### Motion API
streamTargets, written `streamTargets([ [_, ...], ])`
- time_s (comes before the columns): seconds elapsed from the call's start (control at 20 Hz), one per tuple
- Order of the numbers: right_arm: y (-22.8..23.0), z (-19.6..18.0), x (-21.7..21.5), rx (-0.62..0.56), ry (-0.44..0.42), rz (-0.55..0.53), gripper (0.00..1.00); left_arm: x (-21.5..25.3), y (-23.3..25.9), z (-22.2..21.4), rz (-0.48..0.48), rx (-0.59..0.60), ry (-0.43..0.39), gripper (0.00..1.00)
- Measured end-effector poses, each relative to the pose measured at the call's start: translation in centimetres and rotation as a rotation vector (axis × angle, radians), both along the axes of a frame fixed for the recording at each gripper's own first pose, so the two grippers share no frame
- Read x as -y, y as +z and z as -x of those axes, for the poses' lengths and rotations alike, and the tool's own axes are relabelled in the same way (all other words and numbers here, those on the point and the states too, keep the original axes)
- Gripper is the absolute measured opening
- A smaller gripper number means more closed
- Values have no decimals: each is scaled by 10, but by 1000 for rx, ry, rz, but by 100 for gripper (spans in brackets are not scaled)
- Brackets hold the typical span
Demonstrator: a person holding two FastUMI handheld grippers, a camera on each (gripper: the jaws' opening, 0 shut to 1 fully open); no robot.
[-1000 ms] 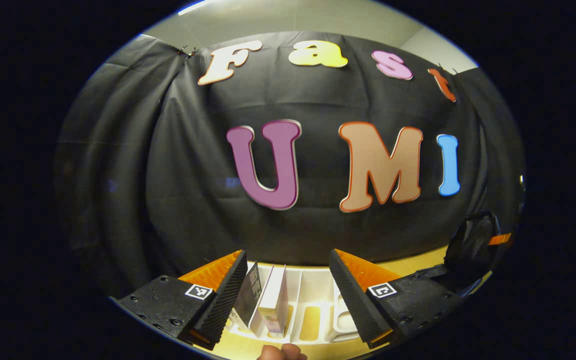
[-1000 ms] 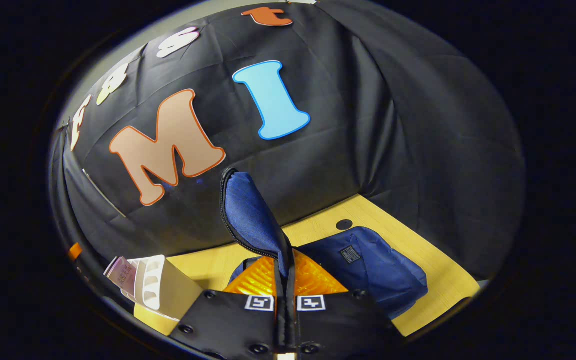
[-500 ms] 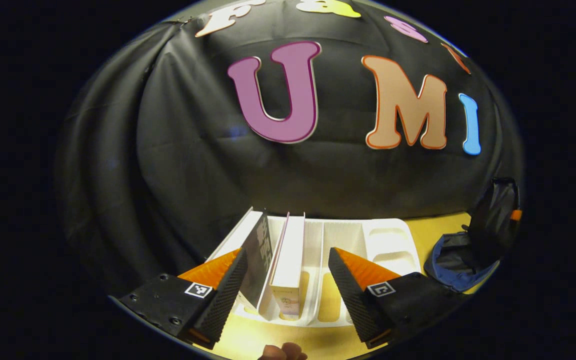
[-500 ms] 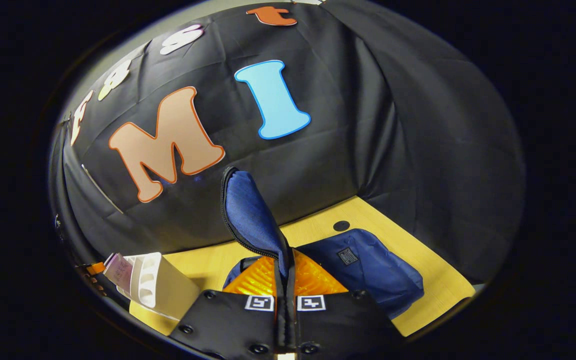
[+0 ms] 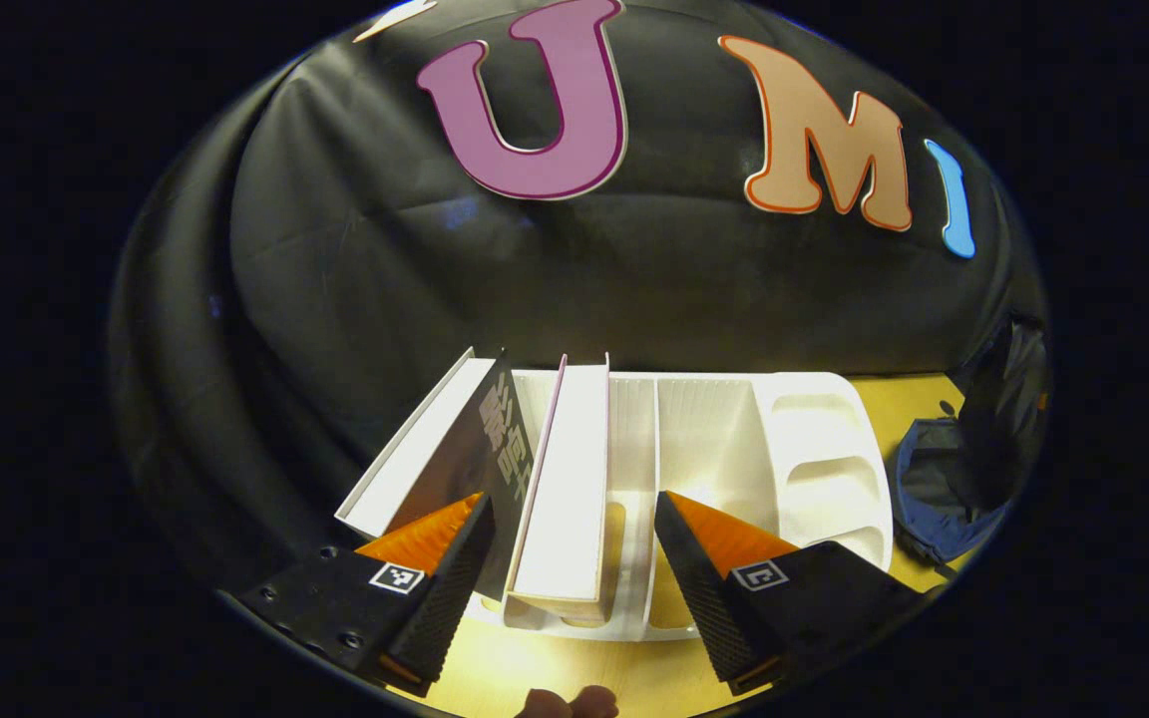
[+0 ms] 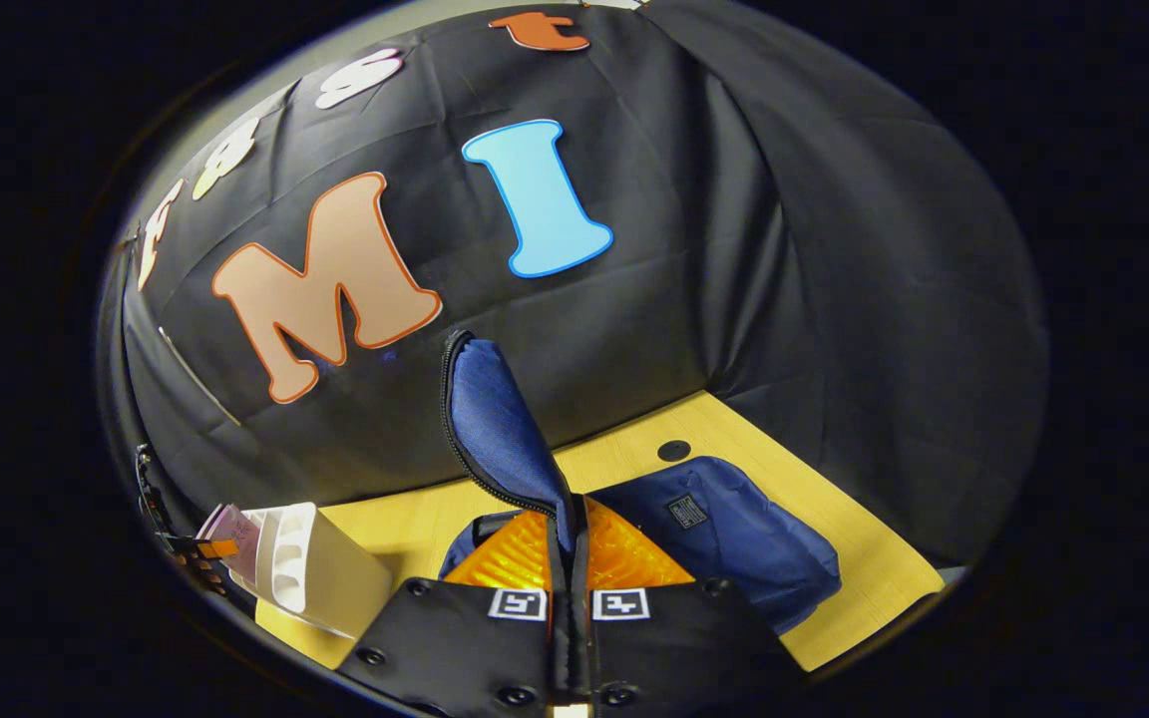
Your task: Open the schoolbag, grab two books from the bookshelf and put them into the schoolbag.
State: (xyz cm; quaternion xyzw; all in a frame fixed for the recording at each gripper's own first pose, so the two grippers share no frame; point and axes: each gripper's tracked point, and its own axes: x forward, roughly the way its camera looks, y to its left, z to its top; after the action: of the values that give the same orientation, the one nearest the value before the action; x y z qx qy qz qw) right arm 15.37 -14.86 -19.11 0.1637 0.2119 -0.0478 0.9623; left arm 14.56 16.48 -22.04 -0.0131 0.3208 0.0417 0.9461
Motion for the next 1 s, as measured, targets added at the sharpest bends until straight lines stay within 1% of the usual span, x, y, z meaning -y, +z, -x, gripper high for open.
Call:
streamTargets([
  [0.05, 0, 0, 0, 0, -4, -1, 3, 1, -2, -1, -2, -15, -10, 95],
  [0.1, 0, 1, 0, 1, -6, -2, 7, 3, -5, -1, 2, -38, -23, 93],
  [0.15, 1, 0, 1, 1, -8, -2, 3, 6, -8, 0, 7, -62, -36, 92],
  [0.2, 1, 0, 1, 2, -11, -2, 3, 8, -11, 0, 9, -84, -48, 86],
  [0.25, 1, 0, 1, 3, -14, -2, 7, 10, -14, 0, 7, -106, -63, 83],
  [0.3, 1, 0, 1, 3, -17, -1, 3, 8, -18, 0, -5, -128, -67, 75],
  [0.35, 2, 0, 1, 3, -17, -1, 3, 6, -22, 2, -15, -147, -73, 68],
  [0.4, 1, 0, 1, 2, -19, 3, 3, 4, -23, 1, -27, -164, -74, 68],
  [0.5, 0, -1, 2, 1, -21, 7, 3, 1, -28, 2, -55, -206, -74, 61],
  [0.6, 0, -1, 2, 0, -26, 5, 3, 7, -31, 5, -40, -240, -97, 49],
  [0.65, 0, -2, 2, -1, -29, 4, 7, 15, -32, 3, -17, -246, -113, 49],
  [0.7, 0, -1, 2, -1, -29, 4, 3, 17, -34, 4, -19, -268, -119, 41],
  [0.75, 0, -1, 3, -1, -30, 7, 3, 17, -34, 5, -23, -281, -123, 40],
  [0.8, 0, -1, 2, -1, -29, 9, 7, 18, -35, 4, -28, -288, -127, 40],
  [0.85, 1, -1, 3, -1, -29, 10, 7, 18, -37, 6, -31, -300, -126, 39],
  [0.9, 0, -1, 2, 0, -29, 11, 3, 17, -35, 4, -32, -296, -126, 39],
  [1.0, 0, -1, 3, 1, -33, 7, 3, 18, -37, 6, -28, -307, -127, 38],
])
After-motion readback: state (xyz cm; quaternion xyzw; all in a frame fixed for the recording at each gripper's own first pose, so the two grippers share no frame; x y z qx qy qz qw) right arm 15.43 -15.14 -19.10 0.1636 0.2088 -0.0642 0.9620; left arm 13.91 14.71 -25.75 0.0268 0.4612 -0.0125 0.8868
